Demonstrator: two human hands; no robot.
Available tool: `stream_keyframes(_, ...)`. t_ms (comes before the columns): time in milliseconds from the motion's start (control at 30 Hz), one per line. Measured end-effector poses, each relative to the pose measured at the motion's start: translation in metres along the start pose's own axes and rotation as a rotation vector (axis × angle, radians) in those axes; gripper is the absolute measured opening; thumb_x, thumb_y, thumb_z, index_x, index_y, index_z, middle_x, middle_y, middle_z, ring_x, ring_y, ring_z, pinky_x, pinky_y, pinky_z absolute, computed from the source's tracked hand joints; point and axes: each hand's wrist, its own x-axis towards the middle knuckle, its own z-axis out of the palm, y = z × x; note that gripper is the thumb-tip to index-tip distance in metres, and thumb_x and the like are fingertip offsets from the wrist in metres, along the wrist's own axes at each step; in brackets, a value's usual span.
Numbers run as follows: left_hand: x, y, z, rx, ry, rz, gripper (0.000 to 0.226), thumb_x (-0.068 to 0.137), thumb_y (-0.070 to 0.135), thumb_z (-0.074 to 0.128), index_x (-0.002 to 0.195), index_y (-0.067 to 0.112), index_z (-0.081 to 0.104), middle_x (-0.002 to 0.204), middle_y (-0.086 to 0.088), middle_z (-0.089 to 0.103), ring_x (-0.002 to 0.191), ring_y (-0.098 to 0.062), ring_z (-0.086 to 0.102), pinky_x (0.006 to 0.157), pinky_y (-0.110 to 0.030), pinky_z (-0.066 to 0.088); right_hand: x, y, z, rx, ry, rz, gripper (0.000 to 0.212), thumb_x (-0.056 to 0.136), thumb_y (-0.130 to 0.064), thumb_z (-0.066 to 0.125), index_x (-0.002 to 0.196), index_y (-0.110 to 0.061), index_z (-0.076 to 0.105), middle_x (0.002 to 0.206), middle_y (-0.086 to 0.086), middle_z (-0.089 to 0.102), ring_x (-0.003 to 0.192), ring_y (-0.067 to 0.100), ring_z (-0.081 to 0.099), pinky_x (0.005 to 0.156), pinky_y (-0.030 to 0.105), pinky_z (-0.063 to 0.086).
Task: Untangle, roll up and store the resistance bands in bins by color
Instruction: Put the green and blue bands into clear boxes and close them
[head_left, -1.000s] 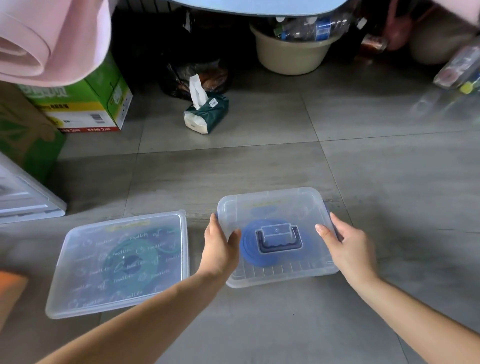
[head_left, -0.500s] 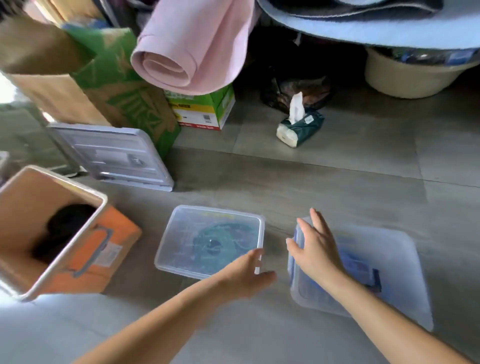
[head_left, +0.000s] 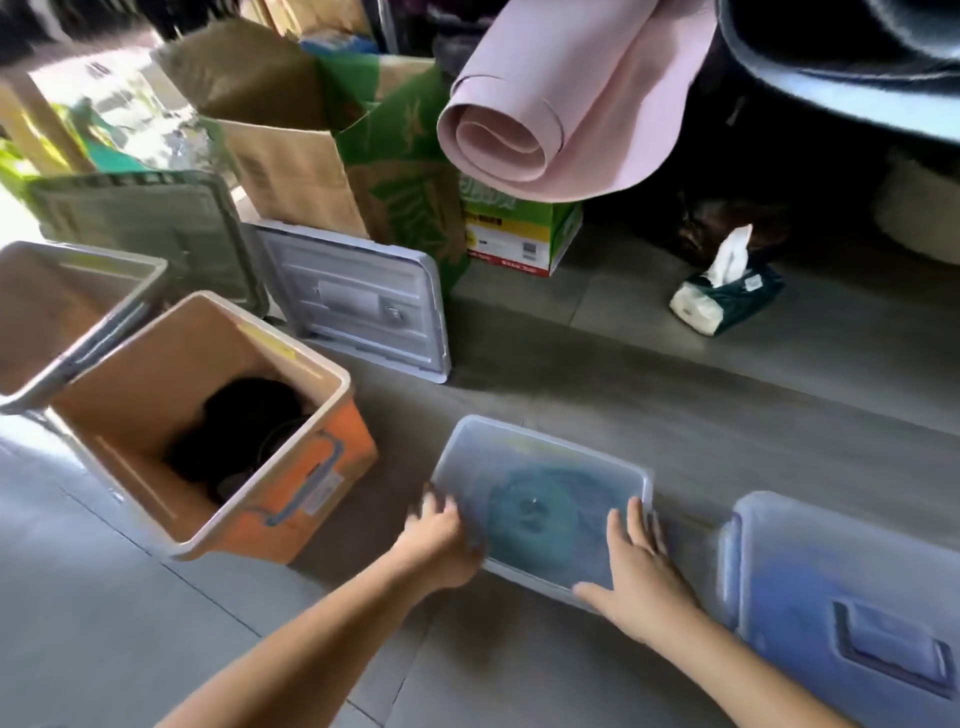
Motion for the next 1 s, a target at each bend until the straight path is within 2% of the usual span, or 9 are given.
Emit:
stream_keyframes(133,0.008,-0.017,-0.033,-0.093,-0.02,0.173,0.048,0.085,0.035,0.051,0.128,0.013,0.051,0.134,-0.018,0.05,0.121,-0.033,0.051,0.089,-0.029,0.044,0.013,-0.036,-0.031,-0.075,0.002,0.127,0.071,0.082,-0.057,0.058,0.129,-0.006,0.042,0.149,0.02,0.024,0.139,0.03,0.027,0.105,0.032,0.032)
stream_keyframes(233,0.011,-0.043,-0.109,-0.243,0.095,0.378,0.041,0.083,0.038,0.056,0.118,0.015,0.059,0.118,-0.009,0.063,0.108,-0.027,0.06,0.081,-0.029,0.046,0.044,-0.105,-0.078,0.044,0.132,0.075,0.059,0.084,-0.051,0.059,0.126,-0.012,0.048,0.137,0.011,0.043,0.121,0.027,0.048,0.094,0.032,0.041)
stream_keyframes(367,0.026,-0.131,-0.199,-0.228,0.438,0.494,0.043,0.09,0.037,0.055,0.127,0.015,0.053,0.127,-0.006,0.056,0.116,-0.024,0.052,0.087,-0.028,0.042,0.091,-0.218,-0.13,0.249,0.385,0.029,0.078,0.086,-0.037,0.062,0.147,-0.017,0.019,0.147,0.015,0.032,0.133,0.033,0.036,0.102,0.042,0.036)
stream_keyframes(500,0.059,-0.252,-0.215,0.165,0.282,0.41,0.086,0.077,0.065,0.056,0.147,0.027,0.022,0.155,-0.003,0.019,0.141,-0.029,0.016,0.114,-0.046,0.02,0.128,-0.285,-0.161,0.258,0.542,0.036,0.085,0.088,-0.03,0.062,0.15,-0.032,0.004,0.158,0.007,0.006,0.141,0.034,0.023,0.107,0.047,0.032)
stream_keyframes(600,0.082,-0.322,-0.205,0.331,0.342,0.355,0.103,0.071,0.075,0.053,0.15,0.03,0.003,0.158,0.001,-0.011,0.144,-0.03,-0.012,0.113,-0.056,-0.001,0.145,-0.305,-0.172,0.084,0.498,0.074,0.092,0.087,-0.03,0.065,0.149,-0.036,-0.003,0.159,-0.001,-0.008,0.144,0.034,0.013,0.111,0.048,0.029)
stream_keyframes(700,0.111,-0.372,-0.205,0.342,0.555,0.342,0.092,0.079,0.067,0.05,0.15,0.03,0.003,0.158,-0.004,-0.01,0.144,-0.031,-0.01,0.115,-0.054,0.001,0.151,-0.315,-0.166,0.075,0.353,0.112,0.104,0.082,-0.035,0.07,0.15,-0.029,-0.009,0.159,0.004,0.005,0.144,0.029,0.015,0.113,0.047,0.027)
stream_keyframes(800,0.12,-0.397,-0.198,0.302,0.569,0.317,0.063,0.084,0.046,0.051,0.142,0.03,0.036,0.156,-0.01,0.013,0.141,-0.038,0.014,0.115,-0.051,0.012,0.146,-0.324,-0.154,-0.052,0.418,0.2,0.092,0.082,-0.038,0.067,0.15,-0.025,0.007,0.155,0.003,0.019,0.137,0.032,0.027,0.106,0.047,0.032)
stream_keyframes(900,0.121,-0.398,-0.187,0.288,0.595,0.315,0.046,0.072,0.039,0.049,0.113,0.025,0.065,0.145,-0.015,0.037,0.126,-0.043,0.035,0.109,-0.052,0.019,0.14,-0.334,-0.155,-0.207,0.513,0.242,0.065,0.084,-0.042,0.063,0.14,-0.025,0.033,0.137,0.009,0.034,0.125,0.031,0.034,0.1,0.043,0.033)
stream_keyframes(1000,0.122,-0.381,-0.189,0.189,0.524,0.23,0.046,0.077,0.047,0.047,0.118,0.027,0.057,0.156,-0.008,0.007,0.133,-0.041,0.015,0.113,-0.053,-0.001,0.143,-0.342,-0.151,-0.272,0.52,0.238,0.046,0.087,-0.043,0.06,0.127,-0.023,0.048,0.131,0.008,0.039,0.121,0.029,0.037,0.098,0.041,0.033)
